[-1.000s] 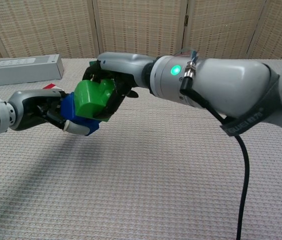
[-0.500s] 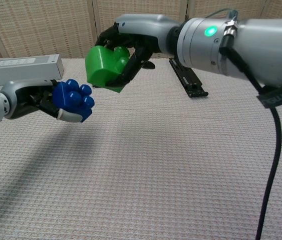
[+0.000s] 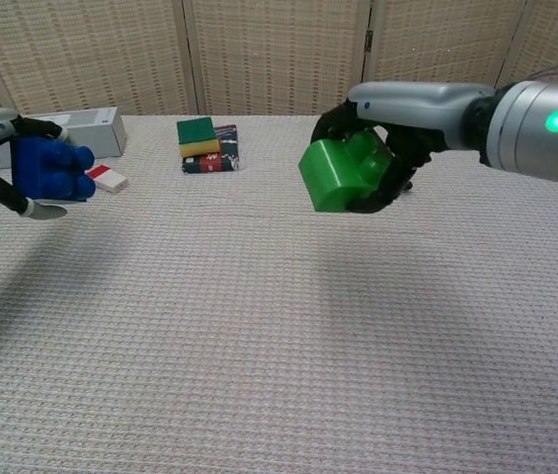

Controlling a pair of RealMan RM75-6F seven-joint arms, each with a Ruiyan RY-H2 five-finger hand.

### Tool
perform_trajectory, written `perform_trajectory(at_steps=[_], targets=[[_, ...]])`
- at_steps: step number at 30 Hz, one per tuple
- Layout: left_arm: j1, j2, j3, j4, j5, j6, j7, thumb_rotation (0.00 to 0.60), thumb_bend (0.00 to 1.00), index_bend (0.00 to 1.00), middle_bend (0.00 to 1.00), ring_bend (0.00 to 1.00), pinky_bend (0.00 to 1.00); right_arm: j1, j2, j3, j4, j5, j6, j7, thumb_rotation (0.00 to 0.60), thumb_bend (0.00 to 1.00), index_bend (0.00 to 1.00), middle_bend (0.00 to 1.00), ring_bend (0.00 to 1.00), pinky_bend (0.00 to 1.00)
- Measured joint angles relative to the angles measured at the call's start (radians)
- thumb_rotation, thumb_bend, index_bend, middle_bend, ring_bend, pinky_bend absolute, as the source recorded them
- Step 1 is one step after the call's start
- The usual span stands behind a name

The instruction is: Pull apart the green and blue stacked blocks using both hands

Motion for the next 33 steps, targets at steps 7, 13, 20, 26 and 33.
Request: perform_trajectory(at_steps=[7,13,20,26,33], targets=[[0.073,-0.035,0.044,0.218,0.092,0.099,0.052,0.6,0.3,0.55,0.29,0.02,0.0,-0.049,-0.021,-0.064,0.079,-0.043,0.014,-0.048,0.6,0.35,0.92,0.7,0.8,0.83],[0.103,-0.085,0.065,0.352,0.14,0.115,0.056,0.6,0.3,0.43,0.25,0.01,0.0,-0.048,-0.049,-0.058,0.124,-0.008,-0.037,-0.052,0.6,0.35,0.78,0.59,0.71,0.74],[0.106,-0.08,0.057,0.32,0.123,0.057,0.104,0.6,0.24,0.0,0.02,0.0,0.0,-0.022,-0.019,-0.049,0.112,0.063,-0.177,-0.025,0.6,0.35,0.0,0.0,0.15,0.2],[0.102,-0.049,0.032,0.221,0.098,0.03,0.193,0.6,0.24,0.0,0.0,0.0,0.0,-0.01,0.017,-0.031,0.094,0.058,-0.215,0.023,0.6,0.35,0.0,0.0,0.03,0.05],[0.1,-0.005,0.02,0.121,0.087,0.025,0.288,0.6,0.24,0.0,0.0,0.0,0.0,0.001,0.079,-0.027,0.053,0.04,-0.238,0.032,0.6,0.35,0.0,0.0,0.0,0.0]])
